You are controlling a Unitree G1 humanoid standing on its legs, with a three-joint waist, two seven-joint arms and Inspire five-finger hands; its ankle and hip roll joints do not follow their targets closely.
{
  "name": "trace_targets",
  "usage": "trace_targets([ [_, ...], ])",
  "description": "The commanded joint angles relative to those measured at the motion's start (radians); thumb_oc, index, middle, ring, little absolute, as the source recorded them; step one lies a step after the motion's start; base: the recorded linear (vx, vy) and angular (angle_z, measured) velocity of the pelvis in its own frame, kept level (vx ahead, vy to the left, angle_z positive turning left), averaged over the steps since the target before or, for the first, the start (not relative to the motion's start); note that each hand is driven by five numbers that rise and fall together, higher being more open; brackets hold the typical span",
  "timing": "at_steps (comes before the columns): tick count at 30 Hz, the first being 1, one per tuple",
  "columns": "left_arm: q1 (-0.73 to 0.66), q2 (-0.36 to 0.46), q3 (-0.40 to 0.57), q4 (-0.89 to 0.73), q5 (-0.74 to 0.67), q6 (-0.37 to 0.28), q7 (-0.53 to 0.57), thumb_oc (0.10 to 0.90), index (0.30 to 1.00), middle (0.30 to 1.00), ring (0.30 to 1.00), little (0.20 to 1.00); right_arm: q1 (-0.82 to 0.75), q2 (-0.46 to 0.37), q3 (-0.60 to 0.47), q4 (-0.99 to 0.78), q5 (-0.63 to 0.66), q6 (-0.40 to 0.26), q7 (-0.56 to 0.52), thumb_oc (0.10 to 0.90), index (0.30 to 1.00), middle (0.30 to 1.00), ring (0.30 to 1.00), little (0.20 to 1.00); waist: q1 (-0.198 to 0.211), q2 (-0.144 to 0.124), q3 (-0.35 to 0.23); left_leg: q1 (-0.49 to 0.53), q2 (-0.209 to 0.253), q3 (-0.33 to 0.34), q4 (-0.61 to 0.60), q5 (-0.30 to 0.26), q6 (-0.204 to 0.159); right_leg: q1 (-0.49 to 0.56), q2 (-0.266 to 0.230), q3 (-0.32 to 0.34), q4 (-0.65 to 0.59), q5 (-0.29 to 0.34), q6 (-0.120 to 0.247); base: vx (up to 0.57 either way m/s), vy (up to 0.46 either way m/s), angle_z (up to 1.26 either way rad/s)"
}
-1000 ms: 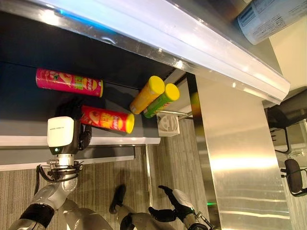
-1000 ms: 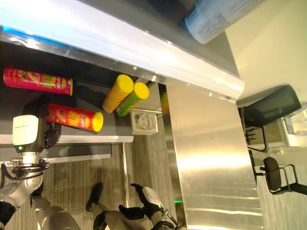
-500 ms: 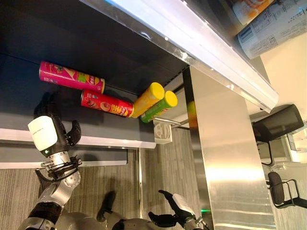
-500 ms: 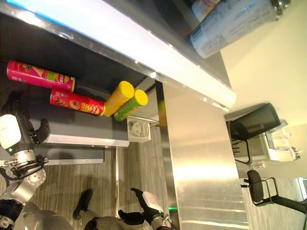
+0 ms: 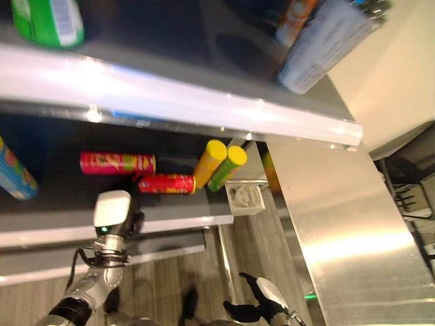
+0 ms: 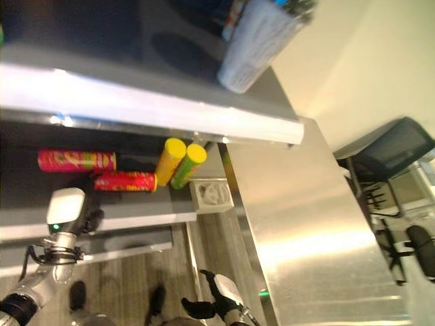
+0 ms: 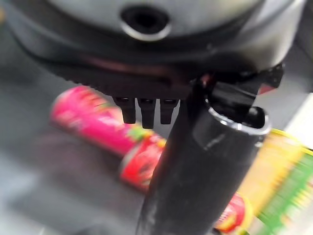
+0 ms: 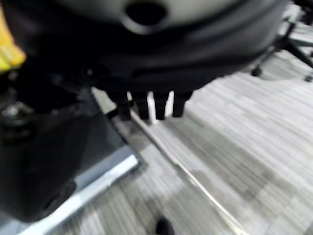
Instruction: Put the goods on the table back onto the shelves and tidy them up.
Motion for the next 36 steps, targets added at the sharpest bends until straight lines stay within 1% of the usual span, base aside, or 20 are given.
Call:
trace_targets([
  [1, -0.052, 0.033, 0.018, -0.039, 0.079, -0.024, 0.02, 0.8, 0.9, 0.9, 0.9, 0.9, 0.007, -0.014, -0.052, 0.016, -0.017, 0.027, -0.046, 0.8, 0.9, 0.9, 0.9, 0.9, -0.008, -0.022, -0.044, 0.049, -0.015, 0.068, 0.002, -0.086, 0.032, -0.05, -0.057, 0.023, 0.008, 0.076, 0.105, 0.06, 0.197, 0.09],
  [2, -0.046, 0.026, 0.013, -0.036, 0.089, -0.023, 0.017, 0.8, 0.9, 0.9, 0.9, 0.9, 0.012, -0.017, -0.066, 0.028, -0.019, 0.031, -0.048, 0.8, 0.9, 0.9, 0.9, 0.9, -0.011, -0.003, -0.047, 0.056, -0.023, 0.069, 0.002, -0.089, 0.034, -0.041, -0.065, 0.023, 0.007, 0.075, 0.106, 0.04, 0.136, 0.08],
  [3, -0.047, 0.025, 0.013, -0.036, 0.089, -0.023, 0.017, 0.8, 0.9, 0.9, 0.9, 0.9, 0.012, -0.018, -0.067, 0.029, -0.019, 0.031, -0.048, 0.8, 0.9, 0.9, 0.9, 0.9, -0.011, -0.005, -0.046, 0.053, -0.025, 0.069, 0.002, -0.083, 0.035, -0.043, -0.067, 0.023, 0.006, 0.079, 0.104, 0.01, 0.078, 0.01],
  [6, -0.03, -0.004, 0.008, -0.019, 0.093, -0.025, 0.008, 0.8, 0.9, 0.9, 0.9, 0.9, 0.027, -0.02, -0.104, 0.057, -0.012, 0.041, -0.046, 0.8, 0.9, 0.9, 0.9, 0.9, -0.029, 0.037, -0.063, 0.077, -0.041, 0.071, 0.002, -0.09, 0.039, -0.024, -0.082, 0.024, 0.006, 0.076, 0.104, 0.07, 0.061, -0.04],
  [9, -0.01, -0.041, -0.015, 0.024, 0.093, -0.033, -0.025, 0.8, 0.9, 0.9, 0.9, 0.9, 0.044, -0.021, -0.181, 0.094, 0.039, 0.047, -0.045, 0.8, 0.9, 0.9, 0.9, 0.9, -0.061, 0.101, -0.085, 0.135, -0.062, 0.086, 0.002, -0.103, 0.042, 0.017, -0.097, 0.04, 0.012, 0.063, 0.098, 0.15, 0.025, -0.13],
  [10, -0.007, -0.051, -0.015, 0.038, 0.087, -0.033, -0.029, 0.8, 0.9, 0.9, 0.9, 0.9, 0.046, -0.019, -0.191, 0.101, 0.051, 0.048, -0.044, 0.8, 0.9, 0.9, 0.9, 0.9, -0.065, 0.111, -0.088, 0.143, -0.064, 0.087, 0.002, -0.103, 0.042, 0.024, -0.097, 0.042, 0.013, 0.06, 0.096, 0.08, 0.007, -0.07],
  [11, -0.008, -0.052, -0.016, 0.039, 0.087, -0.033, -0.028, 0.8, 0.9, 0.9, 0.9, 0.9, 0.046, -0.02, -0.191, 0.102, 0.051, 0.047, -0.044, 0.8, 0.9, 0.9, 0.9, 0.9, -0.064, 0.112, -0.087, 0.145, -0.064, 0.087, 0.002, -0.103, 0.042, 0.025, -0.097, 0.042, 0.013, 0.06, 0.096, 0.05, 0.001, -0.1],
  [12, -0.008, -0.063, -0.021, 0.066, 0.084, -0.033, -0.031, 0.8, 0.9, 0.9, 0.9, 0.9, 0.049, -0.021, -0.206, 0.109, 0.065, 0.047, -0.043, 0.8, 0.9, 0.9, 0.9, 0.9, -0.071, 0.122, -0.09, 0.153, -0.066, 0.09, 0.002, -0.104, 0.042, 0.032, -0.098, 0.046, 0.013, 0.055, 0.095, 0.08, -0.012, -0.24],
  [13, -0.01, -0.089, -0.027, 0.111, 0.07, -0.031, -0.033, 0.8, 0.9, 0.9, 0.9, 0.9, 0.056, -0.023, -0.223, 0.116, 0.08, 0.047, -0.049, 0.8, 0.9, 0.9, 0.9, 0.9, -0.082, 0.138, -0.098, 0.168, -0.068, 0.097, 0.002, -0.105, 0.041, 0.04, -0.097, 0.05, 0.014, 0.05, 0.093, 0.1, -0.014, -0.2],
  [15, -0.016, -0.105, -0.027, 0.141, 0.059, -0.031, -0.033, 0.8, 0.9, 0.9, 0.9, 0.9, 0.058, -0.024, -0.231, 0.121, 0.087, 0.047, -0.049, 0.8, 0.9, 0.9, 0.9, 0.9, -0.087, 0.146, -0.101, 0.174, -0.069, 0.1, 0.002, -0.105, 0.04, 0.044, -0.097, 0.052, 0.014, 0.048, 0.092, 0.06, -0.007, -0.1],
  [18, -0.036, -0.134, -0.023, 0.216, 0.032, -0.018, -0.025, 0.8, 0.9, 0.9, 0.9, 0.9, 0.072, -0.027, -0.249, 0.128, 0.105, 0.046, -0.052, 0.8, 0.9, 0.9, 0.9, 0.9, -0.106, 0.169, -0.112, 0.184, -0.069, 0.111, 0.002, -0.103, 0.036, 0.048, -0.095, 0.057, 0.013, 0.041, 0.089, 0.05, -0.012, -0.11],
  [19, -0.056, -0.146, -0.017, 0.258, 0.014, -0.007, -0.016, 0.8, 0.9, 0.9, 0.9, 0.9, 0.079, -0.027, -0.255, 0.132, 0.115, 0.046, -0.054, 0.8, 0.9, 0.9, 0.9, 0.9, -0.119, 0.179, -0.118, 0.19, -0.069, 0.118, 0.002, -0.103, 0.034, 0.049, -0.095, 0.061, 0.013, 0.038, 0.088, 0.07, -0.003, -0.16],
  [23, -0.097, -0.151, -0.012, 0.354, -0.01, 0.006, -0.006, 0.8, 0.9, 0.9, 0.9, 0.9, 0.101, -0.035, -0.266, 0.138, 0.127, 0.043, -0.049, 0.8, 0.9, 0.9, 0.9, 0.9, -0.138, 0.194, -0.128, 0.199, -0.068, 0.134, 0.002, -0.105, 0.027, 0.051, -0.091, 0.071, 0.011, 0.034, 0.086, 0.05, -0.008, -0.08],
  [27, -0.138, -0.124, -0.006, 0.427, -0.018, 0.019, -0.01, 0.8, 0.9, 0.9, 0.9, 0.9, 0.127, -0.052, -0.278, 0.126, 0.13, 0.037, -0.045, 0.8, 0.9, 0.9, 0.9, 0.9, -0.16, 0.209, -0.137, 0.204, -0.062, 0.149, 0.002, -0.105, 0.018, 0.048, -0.086, 0.08, 0.009, 0.031, 0.086, 0.04, -0.008, -0.14],
  [28, -0.138, -0.124, -0.007, 0.427, -0.018, 0.019, -0.01, 0.8, 0.9, 0.9, 0.9, 0.9, 0.127, -0.052, -0.279, 0.126, 0.13, 0.037, -0.045, 0.8, 0.9, 0.9, 0.9, 0.9, -0.159, 0.209, -0.137, 0.204, -0.062, 0.149, 0.002, -0.105, 0.018, 0.048, -0.086, 0.08, 0.009, 0.031, 0.086, 0.05, -0.016, -0.1],
  [30, -0.166, -0.086, -0.011, 0.447, -0.008, 0.027, -0.017, 0.8, 0.9, 0.9, 0.9, 0.9, 0.138, -0.059, -0.281, 0.126, 0.132, 0.035, -0.037, 0.8, 0.9, 0.9, 0.9, 0.9, -0.169, 0.216, -0.141, 0.204, -0.059, 0.156, 0.002, -0.105, 0.013, 0.045, -0.082, 0.085, 0.008, 0.029, 0.085, 0.05, -0.024, -0.06],
  [31, -0.166, -0.086, -0.011, 0.447, -0.008, 0.027, -0.017, 0.8, 0.9, 0.9, 0.9, 0.9, 0.138, -0.059, -0.281, 0.126, 0.132, 0.035, -0.037, 0.8, 0.9, 0.9, 0.9, 0.9, -0.169, 0.216, -0.141, 0.204, -0.059, 0.156, 0.002, -0.105, 0.013, 0.045, -0.082, 0.086, 0.008, 0.03, 0.085, 0.04, -0.019, -0.04],
  [32, -0.18, -0.066, -0.013, 0.449, -0.003, 0.031, -0.021, 0.8, 0.9, 0.9, 0.9, 0.9, 0.139, -0.063, -0.283, 0.125, 0.134, 0.034, -0.033, 0.8, 0.9, 0.9, 0.9, 0.9, -0.172, 0.22, -0.14, 0.203, -0.057, 0.16, 0.002, -0.105, 0.01, 0.042, -0.08, 0.087, 0.008, 0.029, 0.085, 0.03, -0.007, -0.05],
  [36, -0.192, -0.05, -0.014, 0.459, -0.001, 0.033, -0.024, 0.8, 0.9, 0.9, 0.9, 0.9, 0.145, -0.066, -0.281, 0.121, 0.135, 0.033, -0.029, 0.8, 0.9, 0.9, 0.9, 0.9, -0.178, 0.227, -0.139, 0.202, -0.056, 0.163, 0.002, -0.105, 0.008, 0.04, -0.077, 0.093, 0.006, 0.029, 0.086, 0.03, 0.0, -0.09],
])
